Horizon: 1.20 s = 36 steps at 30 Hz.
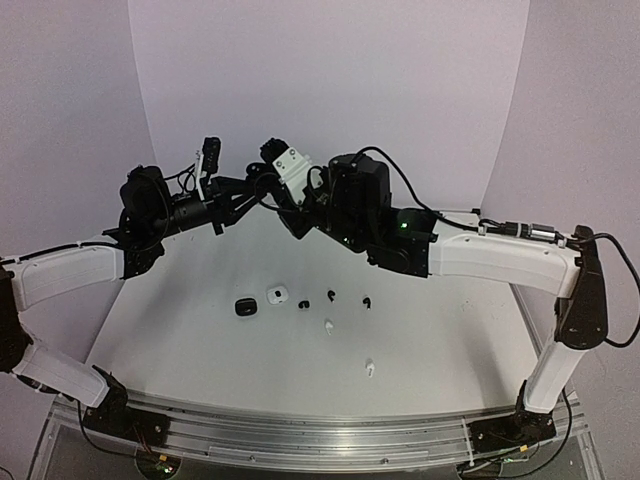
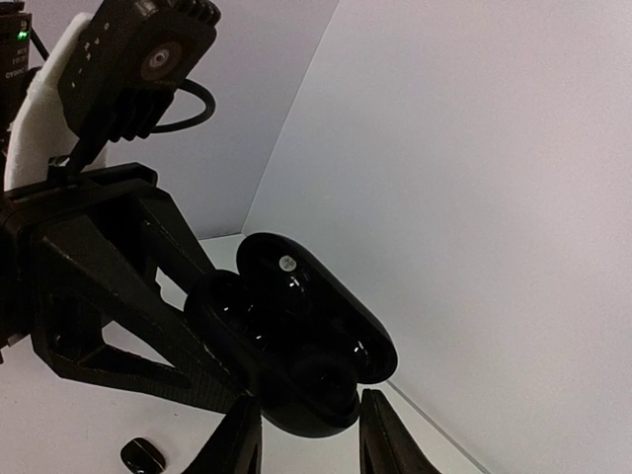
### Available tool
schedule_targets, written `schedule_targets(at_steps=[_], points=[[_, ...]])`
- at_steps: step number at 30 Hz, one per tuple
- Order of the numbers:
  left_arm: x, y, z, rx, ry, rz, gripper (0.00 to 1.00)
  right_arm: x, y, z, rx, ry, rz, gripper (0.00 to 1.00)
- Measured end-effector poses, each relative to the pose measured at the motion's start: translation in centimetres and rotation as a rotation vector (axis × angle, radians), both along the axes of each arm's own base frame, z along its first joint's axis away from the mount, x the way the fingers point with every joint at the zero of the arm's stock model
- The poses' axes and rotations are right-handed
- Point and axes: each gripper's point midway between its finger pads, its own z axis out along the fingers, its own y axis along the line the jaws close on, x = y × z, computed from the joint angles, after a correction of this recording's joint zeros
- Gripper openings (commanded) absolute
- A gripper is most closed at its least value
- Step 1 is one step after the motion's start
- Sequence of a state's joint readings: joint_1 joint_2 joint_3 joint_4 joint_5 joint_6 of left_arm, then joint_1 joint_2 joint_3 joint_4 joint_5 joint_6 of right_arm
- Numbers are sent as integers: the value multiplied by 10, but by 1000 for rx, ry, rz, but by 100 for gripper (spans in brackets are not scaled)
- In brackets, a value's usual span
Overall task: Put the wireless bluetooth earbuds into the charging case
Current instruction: Insert the right earbud into the right side groove of the charging case, then adjust the right earbud in the right side groove of the charging case.
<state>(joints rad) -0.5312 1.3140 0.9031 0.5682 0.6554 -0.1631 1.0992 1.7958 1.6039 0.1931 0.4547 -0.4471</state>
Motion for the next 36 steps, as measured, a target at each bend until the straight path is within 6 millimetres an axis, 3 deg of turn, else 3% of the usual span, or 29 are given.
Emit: schedule_targets(at_steps=[10,23,36], points=[[-2,-1,0,0,4,-13,0,-3,-5,1,-55,-12,21,73],[-29,-7,5,-7,50,-173,0,-35,-25,39,-243,-275,159,77],[-44,-10,15,-8,39,-262,0,-49,-18,12,-364,-344,274,79]])
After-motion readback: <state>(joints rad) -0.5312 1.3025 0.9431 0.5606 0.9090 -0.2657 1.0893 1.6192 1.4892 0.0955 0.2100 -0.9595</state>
